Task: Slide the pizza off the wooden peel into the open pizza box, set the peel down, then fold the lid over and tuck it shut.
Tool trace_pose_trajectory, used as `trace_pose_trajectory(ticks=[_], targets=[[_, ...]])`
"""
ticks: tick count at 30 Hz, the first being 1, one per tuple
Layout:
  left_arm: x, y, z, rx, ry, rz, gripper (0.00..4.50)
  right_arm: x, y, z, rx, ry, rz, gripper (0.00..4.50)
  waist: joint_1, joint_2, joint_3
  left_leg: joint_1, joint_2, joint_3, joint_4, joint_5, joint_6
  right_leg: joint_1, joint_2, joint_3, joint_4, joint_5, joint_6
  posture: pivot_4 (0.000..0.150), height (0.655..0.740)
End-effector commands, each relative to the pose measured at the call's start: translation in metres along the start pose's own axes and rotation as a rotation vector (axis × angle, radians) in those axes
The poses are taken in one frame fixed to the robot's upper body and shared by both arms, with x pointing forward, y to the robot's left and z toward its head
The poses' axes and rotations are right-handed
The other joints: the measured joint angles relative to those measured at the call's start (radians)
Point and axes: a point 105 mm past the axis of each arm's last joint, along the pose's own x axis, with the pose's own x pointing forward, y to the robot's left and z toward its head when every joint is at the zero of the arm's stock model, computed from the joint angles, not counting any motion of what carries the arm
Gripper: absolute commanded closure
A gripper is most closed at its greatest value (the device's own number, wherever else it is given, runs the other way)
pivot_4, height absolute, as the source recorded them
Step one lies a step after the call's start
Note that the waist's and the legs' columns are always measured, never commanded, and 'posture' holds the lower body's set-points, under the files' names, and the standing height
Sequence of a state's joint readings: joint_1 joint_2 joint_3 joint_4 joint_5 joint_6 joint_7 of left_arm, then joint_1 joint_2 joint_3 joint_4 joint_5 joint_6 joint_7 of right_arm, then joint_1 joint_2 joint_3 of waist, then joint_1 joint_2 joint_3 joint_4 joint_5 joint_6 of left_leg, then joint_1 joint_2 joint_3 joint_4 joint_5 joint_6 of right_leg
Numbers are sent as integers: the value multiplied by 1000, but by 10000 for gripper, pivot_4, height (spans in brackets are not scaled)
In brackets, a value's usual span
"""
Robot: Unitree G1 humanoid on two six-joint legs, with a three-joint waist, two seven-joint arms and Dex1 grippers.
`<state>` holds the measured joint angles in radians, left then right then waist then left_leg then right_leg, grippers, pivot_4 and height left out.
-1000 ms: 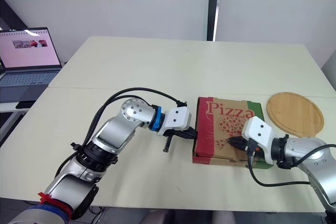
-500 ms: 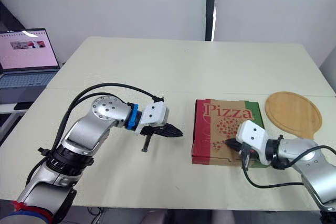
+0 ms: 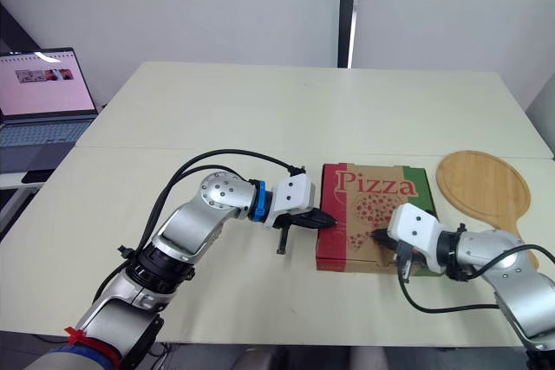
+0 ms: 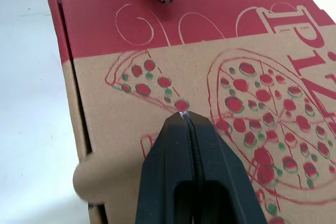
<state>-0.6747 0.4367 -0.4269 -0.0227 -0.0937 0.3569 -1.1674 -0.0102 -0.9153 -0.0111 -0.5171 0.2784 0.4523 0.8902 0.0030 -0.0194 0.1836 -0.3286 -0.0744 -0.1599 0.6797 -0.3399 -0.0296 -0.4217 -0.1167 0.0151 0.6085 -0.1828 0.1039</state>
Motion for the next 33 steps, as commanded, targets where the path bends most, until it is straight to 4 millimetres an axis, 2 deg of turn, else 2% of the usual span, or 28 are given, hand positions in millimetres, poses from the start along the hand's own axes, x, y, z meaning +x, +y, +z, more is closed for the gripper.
trace_pose_trajectory(ticks=[1, 4, 11, 18, 25, 29, 33], targets=[[2, 6, 9, 46, -26, 17, 45000, -14, -10, 4, 10, -4, -25, 44516, 1, 0, 0, 0, 0, 0, 0, 0, 0, 0, 0, 0, 0, 1, -1, 1500, 7400], [4, 12, 16, 46, -49, 35, 45000, -15, -14, 7, 1, -12, -39, 44516, 3, 0, 0, 0, 0, 0, 0, 0, 0, 0, 0, 0, 0, 1, -1, 1500, 7400], [12, 8, 11, 55, -3, -17, 45000, -7, -14, 3, -25, 8, -43, 44516, -1, 0, 0, 0, 0, 0, 0, 0, 0, 0, 0, 0, 0, 0, 0, 1500, 7400], [19, 7, -18, 40, 100, -46, 45000, -3, -13, 9, -33, -6, -46, 44516, -1, 0, 0, 0, 0, 0, 0, 0, 0, 0, 0, 0, 0, 0, 0, 1500, 7400], [25, 3, -31, 34, 133, -63, 45000, -3, -13, 11, -37, -5, -51, 44516, -1, 0, 0, 0, 0, 0, 0, 0, 0, 0, 0, 0, 0, 0, 1, 1500, 7400], [24, 5, -29, 38, 120, -52, 45000, -3, -14, 11, -42, -4, -53, 44516, -1, 0, 0, 0, 0, 0, 0, 0, 0, 0, 0, 0, 0, 0, 1, 1500, 7400], [20, 10, -16, 42, 56, -19, 45000, -3, -17, 13, -43, -14, -73, 44516, -1, 0, 0, 0, 0, 0, 0, 0, 0, 0, 0, 0, 0, -1, 2, 1500, 7400]])
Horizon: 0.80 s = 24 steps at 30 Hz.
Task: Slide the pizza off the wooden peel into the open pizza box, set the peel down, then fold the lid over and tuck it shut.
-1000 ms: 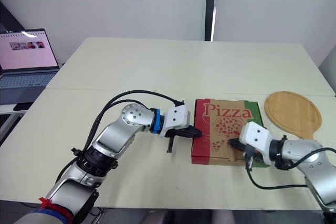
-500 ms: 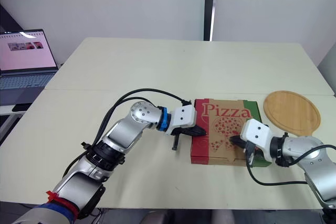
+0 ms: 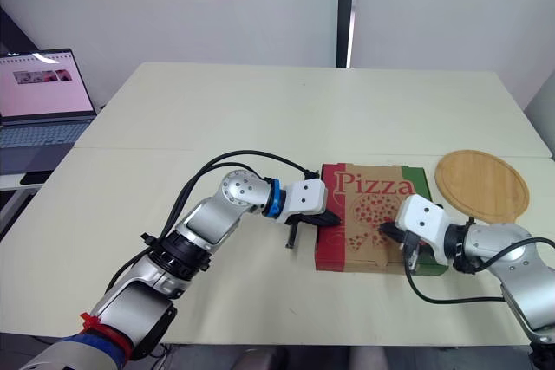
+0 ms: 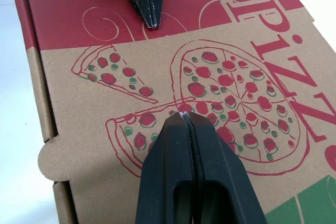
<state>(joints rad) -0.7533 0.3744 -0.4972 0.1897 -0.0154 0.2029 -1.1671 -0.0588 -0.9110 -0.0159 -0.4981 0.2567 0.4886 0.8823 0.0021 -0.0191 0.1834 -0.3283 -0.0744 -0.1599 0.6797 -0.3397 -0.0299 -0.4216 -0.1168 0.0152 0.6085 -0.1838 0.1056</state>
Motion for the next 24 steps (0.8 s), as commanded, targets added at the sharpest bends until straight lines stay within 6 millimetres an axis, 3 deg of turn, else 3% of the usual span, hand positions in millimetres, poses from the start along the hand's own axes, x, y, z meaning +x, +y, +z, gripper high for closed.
trace_pose_trajectory(ticks=[1, 7, 12, 19, 24], targets=[[-3, 3, 2, -19, -17, 32, 45000, -3, -5, 12, -33, -38, -37, 44516, 0, 0, 0, 0, 0, 0, 0, 0, 0, 0, 0, 0, 0, 0, 0, 1500, 7400], [-28, 12, 26, -31, -125, 115, 45000, -7, -9, 12, -19, -53, -64, 44516, -2, 0, 0, -1, 0, 0, 0, 0, 0, -1, 0, 0, 0, 1, -1, 1500, 7400], [-49, 13, 34, -59, -162, 168, 45000, -5, -8, 12, -21, -53, -59, 44516, -1, 0, 0, -1, 0, 0, 0, 0, -1, -1, 0, 0, 0, 1, -2, 1500, 7400], [-90, 18, 14, -165, -145, 321, 45000, -12, -21, 19, -20, -91, -117, 44516, -4, 0, 0, 0, 0, 0, 0, 0, -1, -1, 0, 0, 0, 1, -1, 1500, 7400], [-130, 5, -22, -286, -71, 464, 45000, -37, -41, 17, 7, -104, -215, 44516, -3, 0, 0, -1, 0, -1, -1, 0, 0, -2, 0, 0, 0, 2, -3, 1500, 7400]])
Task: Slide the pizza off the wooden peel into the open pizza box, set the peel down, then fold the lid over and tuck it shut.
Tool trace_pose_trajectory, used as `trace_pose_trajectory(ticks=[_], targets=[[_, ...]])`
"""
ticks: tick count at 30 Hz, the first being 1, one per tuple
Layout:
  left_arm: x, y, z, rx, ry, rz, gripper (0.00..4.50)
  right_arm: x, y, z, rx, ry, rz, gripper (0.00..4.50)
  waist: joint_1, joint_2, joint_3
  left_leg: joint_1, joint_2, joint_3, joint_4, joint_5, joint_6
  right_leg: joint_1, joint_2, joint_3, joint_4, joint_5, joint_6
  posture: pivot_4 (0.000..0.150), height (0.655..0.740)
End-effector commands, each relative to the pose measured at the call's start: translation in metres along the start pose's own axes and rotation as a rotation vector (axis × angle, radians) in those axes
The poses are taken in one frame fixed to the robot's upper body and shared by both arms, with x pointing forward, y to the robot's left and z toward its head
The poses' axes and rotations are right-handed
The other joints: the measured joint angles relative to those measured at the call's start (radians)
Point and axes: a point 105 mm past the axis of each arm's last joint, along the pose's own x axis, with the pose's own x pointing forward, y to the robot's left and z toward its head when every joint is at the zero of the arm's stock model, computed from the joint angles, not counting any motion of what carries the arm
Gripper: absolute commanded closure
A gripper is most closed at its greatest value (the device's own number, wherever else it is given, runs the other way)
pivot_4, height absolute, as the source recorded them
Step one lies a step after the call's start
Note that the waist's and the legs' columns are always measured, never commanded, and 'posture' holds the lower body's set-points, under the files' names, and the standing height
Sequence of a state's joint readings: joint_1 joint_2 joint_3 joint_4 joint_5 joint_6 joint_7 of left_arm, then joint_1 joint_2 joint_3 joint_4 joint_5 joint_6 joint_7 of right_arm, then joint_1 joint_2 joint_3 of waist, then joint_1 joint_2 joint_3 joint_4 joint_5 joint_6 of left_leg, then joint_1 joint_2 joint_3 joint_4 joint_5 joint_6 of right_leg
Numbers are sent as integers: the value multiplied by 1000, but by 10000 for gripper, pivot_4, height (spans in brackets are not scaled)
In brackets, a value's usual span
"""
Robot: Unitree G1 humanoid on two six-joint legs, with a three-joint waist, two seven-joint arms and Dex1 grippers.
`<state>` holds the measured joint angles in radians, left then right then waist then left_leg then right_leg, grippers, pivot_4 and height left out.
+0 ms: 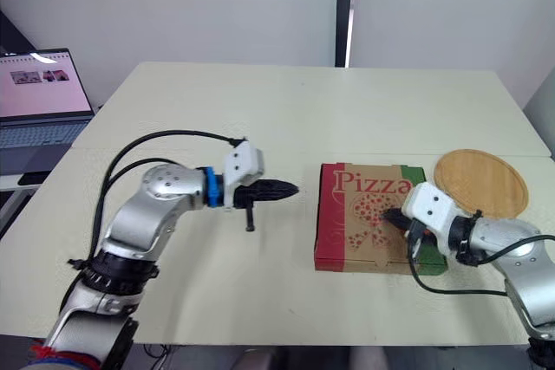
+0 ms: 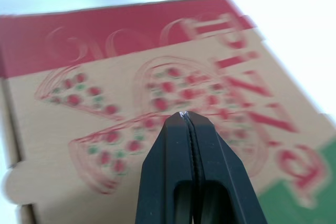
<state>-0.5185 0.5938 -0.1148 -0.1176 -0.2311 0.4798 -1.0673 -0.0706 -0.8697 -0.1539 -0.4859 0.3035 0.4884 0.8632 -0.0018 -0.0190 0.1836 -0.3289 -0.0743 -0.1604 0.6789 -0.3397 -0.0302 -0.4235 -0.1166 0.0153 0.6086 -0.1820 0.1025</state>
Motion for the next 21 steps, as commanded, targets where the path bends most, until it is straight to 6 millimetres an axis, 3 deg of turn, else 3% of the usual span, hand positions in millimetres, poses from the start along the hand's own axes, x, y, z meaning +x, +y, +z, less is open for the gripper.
trace_pose_trajectory(ticks=[1, 6, 11, 17, 21], targets=[[-30, 9, -7, -18, 19, 112, 45000, -20, -22, 5, -23, -21, -98, 44516, 1, 0, 0, 0, 0, 0, 0, 0, 0, 0, 0, 0, 0, 0, 0, 1500, 7400], [-92, 15, -60, -88, 186, 369, 45000, -62, -55, -15, -40, 43, -237, 44516, 1, 0, 0, 0, 0, 0, -1, -1, 1, 0, 0, 0, 0, 0, 0, 1500, 7400], [-147, -4, -105, -161, 305, 532, 45000, -108, -82, -54, 40, 140, -298, 44516, 0, 1, 0, 1, 1, 2, -2, -1, 2, 0, 0, 1, 0, -1, -1, 1500, 7400], [-164, -14, -110, -181, 279, 607, 45000, -155, -96, -110, 94, 334, -359, 44516, 8, 2, 1, 1, 1, 2, -2, -1, 2, 2, -1, -1, 0, -4, 3, 1500, 7400], [-162, -10, -105, -181, 231, 628, 45000, -166, -99, -124, 104, 369, -381, 44516, 1, 2, 1, 1, 2, 3, -2, -1, 2, 2, -1, 0, 1, -3, 1, 1500, 7400]])
